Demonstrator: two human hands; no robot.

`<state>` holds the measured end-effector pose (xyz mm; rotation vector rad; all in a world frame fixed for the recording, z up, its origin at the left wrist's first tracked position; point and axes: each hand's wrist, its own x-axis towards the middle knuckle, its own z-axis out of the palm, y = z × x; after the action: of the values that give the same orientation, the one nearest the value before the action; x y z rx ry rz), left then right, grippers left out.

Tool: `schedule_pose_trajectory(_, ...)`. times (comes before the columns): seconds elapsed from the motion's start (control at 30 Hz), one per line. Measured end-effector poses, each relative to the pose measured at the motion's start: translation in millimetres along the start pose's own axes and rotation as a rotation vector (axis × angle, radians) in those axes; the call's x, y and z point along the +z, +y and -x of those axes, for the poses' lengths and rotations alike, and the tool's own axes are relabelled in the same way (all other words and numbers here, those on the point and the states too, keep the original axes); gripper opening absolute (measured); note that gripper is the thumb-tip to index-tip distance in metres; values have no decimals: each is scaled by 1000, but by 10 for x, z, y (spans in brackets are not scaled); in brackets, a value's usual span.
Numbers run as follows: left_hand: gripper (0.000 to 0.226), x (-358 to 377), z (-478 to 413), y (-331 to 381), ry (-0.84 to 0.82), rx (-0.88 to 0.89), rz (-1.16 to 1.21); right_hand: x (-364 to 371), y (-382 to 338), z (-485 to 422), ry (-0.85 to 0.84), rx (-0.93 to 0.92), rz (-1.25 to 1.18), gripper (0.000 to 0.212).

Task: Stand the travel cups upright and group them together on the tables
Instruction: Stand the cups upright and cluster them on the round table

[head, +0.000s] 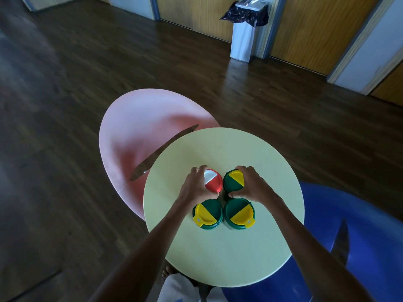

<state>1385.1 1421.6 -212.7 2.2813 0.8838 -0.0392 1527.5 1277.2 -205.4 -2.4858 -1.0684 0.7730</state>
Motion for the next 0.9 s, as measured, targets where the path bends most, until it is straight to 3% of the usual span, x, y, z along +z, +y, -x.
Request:
schedule_pose_trajectory(0.27, 97, 21, 51, -39, -34, 3, 1, 37, 70, -3, -15, 0, -78, 98)
schedule_pose_trajectory(0.37, 101, 45, 144, -94, -26, 25, 147, 59, 162, 150, 82, 81, -331, 87)
schedule_pose_trajectory(0.5, 80, 155, 468, -254, 130, 3, 427, 231, 342, 553, 326, 155, -681, 63)
schedule_pose_trajectory(0.6, 86, 353, 744, -472, 160, -61, 538, 453, 438, 837, 243, 151, -770, 79)
schedule_pose_trajectory(0.7, 102, 503, 938, -578, 77, -3, 497, 632, 478, 966, 103, 121, -677, 99)
schedule_pose_trajectory(0.77, 101, 535, 1002, -545, 45, 16, 479, 716, 467, 975, 56, 105, -622, 110)
schedule_pose_trajectory(0.9, 88, 522, 994, -490, 107, 25, 463, 798, 398, 924, 69, 84, -591, 102)
